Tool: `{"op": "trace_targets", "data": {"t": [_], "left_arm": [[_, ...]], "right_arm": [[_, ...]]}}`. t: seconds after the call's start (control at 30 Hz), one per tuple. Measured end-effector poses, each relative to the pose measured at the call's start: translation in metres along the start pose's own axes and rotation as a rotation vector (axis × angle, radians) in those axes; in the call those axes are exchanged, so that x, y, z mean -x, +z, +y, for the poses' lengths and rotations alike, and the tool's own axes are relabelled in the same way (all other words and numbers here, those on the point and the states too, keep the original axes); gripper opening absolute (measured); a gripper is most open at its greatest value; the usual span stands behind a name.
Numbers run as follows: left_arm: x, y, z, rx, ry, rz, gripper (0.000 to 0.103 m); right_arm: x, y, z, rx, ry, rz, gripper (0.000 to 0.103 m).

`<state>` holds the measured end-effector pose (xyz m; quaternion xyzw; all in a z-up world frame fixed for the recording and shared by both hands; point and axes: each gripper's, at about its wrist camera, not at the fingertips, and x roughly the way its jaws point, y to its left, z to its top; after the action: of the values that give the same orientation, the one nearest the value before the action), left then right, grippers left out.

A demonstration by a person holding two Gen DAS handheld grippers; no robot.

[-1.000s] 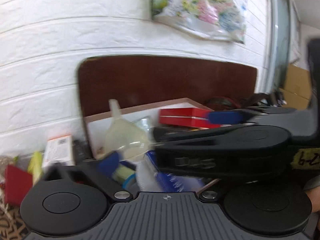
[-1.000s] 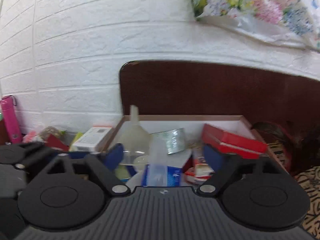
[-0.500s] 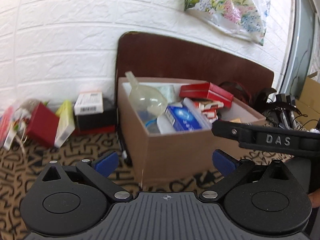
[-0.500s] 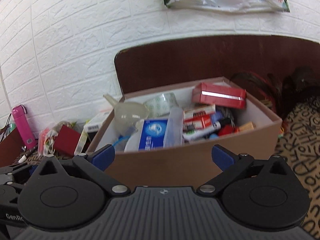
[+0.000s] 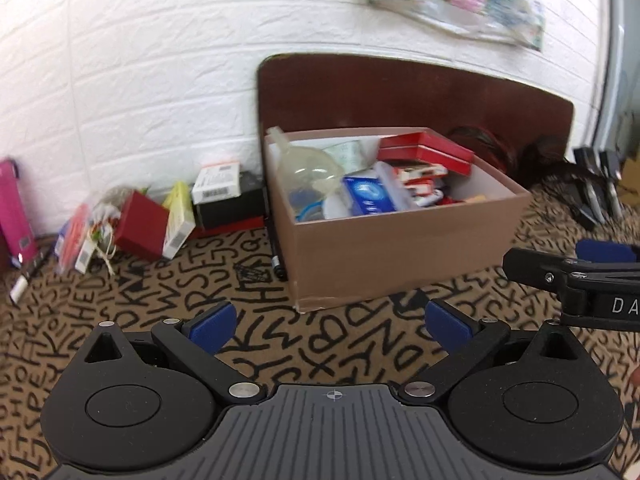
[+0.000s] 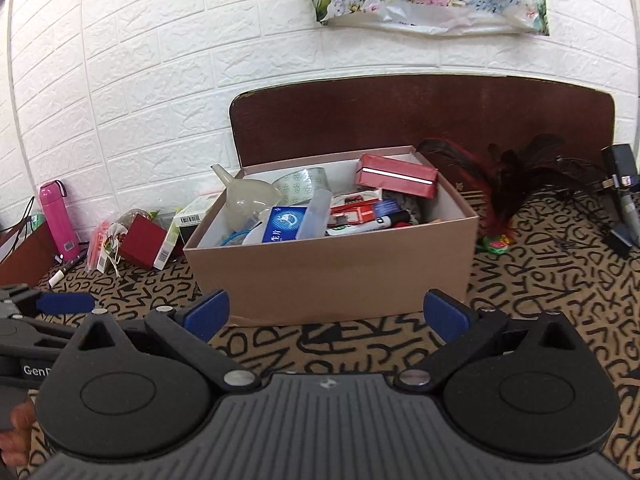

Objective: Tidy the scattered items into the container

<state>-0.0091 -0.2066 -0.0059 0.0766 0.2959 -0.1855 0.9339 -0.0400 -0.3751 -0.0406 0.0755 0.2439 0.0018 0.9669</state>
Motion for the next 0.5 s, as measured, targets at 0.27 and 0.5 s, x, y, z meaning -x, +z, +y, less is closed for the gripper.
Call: {"op": "trace_targets", "data": {"t": [0.27, 0.5], "left_arm": [[0.015, -0.014, -0.052, -0.171, 0.099, -0.046, 0.103], [0.010, -0.009, -0.061, -0.156, 0.094, -0.015, 0.103]], "right_arm": [[0.016, -0.010, -0.012, 0.067, -0.011, 0.041, 0.103], [0.023, -0.007, -0.019, 0.083, -0.024, 0.031, 0.103]]}}
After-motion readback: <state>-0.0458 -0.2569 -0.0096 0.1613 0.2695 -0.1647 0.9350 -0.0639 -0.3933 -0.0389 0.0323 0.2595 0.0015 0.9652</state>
